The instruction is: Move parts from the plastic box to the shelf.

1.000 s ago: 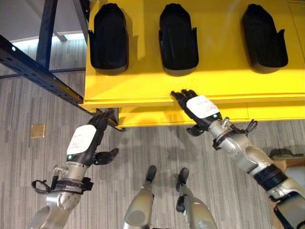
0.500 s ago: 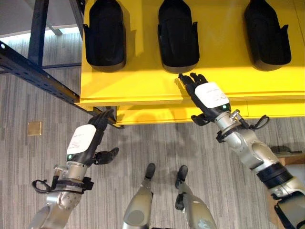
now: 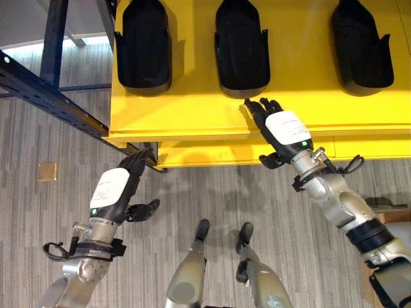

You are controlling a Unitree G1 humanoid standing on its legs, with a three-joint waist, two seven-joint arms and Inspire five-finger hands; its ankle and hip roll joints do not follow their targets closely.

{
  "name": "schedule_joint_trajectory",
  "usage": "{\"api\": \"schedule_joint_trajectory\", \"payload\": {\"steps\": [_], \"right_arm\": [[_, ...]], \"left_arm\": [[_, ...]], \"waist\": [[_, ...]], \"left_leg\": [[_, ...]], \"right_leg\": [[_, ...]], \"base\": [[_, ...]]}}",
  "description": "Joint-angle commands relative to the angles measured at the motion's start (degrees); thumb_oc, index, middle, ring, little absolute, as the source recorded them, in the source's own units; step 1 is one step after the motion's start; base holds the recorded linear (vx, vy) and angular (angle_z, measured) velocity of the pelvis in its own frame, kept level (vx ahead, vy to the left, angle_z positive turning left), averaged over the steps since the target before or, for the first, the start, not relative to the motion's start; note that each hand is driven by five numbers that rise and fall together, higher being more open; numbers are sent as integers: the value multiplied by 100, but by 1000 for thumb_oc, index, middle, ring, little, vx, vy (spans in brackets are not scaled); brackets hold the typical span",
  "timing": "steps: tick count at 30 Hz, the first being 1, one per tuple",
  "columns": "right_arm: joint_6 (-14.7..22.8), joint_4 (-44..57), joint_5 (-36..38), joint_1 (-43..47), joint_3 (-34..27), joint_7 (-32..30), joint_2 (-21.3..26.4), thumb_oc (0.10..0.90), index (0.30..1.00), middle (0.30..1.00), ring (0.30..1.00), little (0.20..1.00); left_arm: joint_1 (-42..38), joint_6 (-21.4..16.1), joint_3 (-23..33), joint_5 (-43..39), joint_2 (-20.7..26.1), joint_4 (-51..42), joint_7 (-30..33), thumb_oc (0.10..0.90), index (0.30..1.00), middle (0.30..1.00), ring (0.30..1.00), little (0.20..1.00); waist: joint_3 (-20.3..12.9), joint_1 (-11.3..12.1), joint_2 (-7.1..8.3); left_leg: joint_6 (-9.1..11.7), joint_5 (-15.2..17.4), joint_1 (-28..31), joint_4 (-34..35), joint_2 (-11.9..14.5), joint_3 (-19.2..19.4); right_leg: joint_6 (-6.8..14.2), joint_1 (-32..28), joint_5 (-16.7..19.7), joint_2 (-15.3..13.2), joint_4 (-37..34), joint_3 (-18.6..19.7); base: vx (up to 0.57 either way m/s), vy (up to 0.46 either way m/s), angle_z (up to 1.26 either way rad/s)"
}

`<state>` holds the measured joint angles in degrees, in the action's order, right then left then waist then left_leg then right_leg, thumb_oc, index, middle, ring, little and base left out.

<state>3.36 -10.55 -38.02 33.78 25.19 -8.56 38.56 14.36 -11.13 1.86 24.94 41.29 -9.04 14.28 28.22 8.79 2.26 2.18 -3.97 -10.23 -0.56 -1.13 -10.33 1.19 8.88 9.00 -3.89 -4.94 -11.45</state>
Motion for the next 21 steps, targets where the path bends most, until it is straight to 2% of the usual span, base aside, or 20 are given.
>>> {"api": "schedule_joint_trajectory", "payload": {"steps": [1, 21], "right_arm": [[53, 139, 178, 790, 185, -483, -47, 900, 1000, 1000, 1000, 1000], [-88, -94, 262, 1289, 433, -462, -220, 900, 1000, 1000, 1000, 1000]], "left_arm": [[331, -188, 454, -178, 157, -608, 300, 900, 1000, 1000, 1000, 1000], [343, -106, 624, -215, 147, -708, 432, 900, 1000, 1000, 1000, 1000]], "waist": [[-306, 4, 223], [-96, 254, 285]], "left_leg": [[-492, 329, -223, -208, -386, 236], [-512, 356, -573, -419, -444, 224]], "right_leg": [[360, 283, -567, -283, 688, 236], [357, 527, -562, -366, 797, 203]], "base": [[0, 0, 0], [0, 4, 1]]}}
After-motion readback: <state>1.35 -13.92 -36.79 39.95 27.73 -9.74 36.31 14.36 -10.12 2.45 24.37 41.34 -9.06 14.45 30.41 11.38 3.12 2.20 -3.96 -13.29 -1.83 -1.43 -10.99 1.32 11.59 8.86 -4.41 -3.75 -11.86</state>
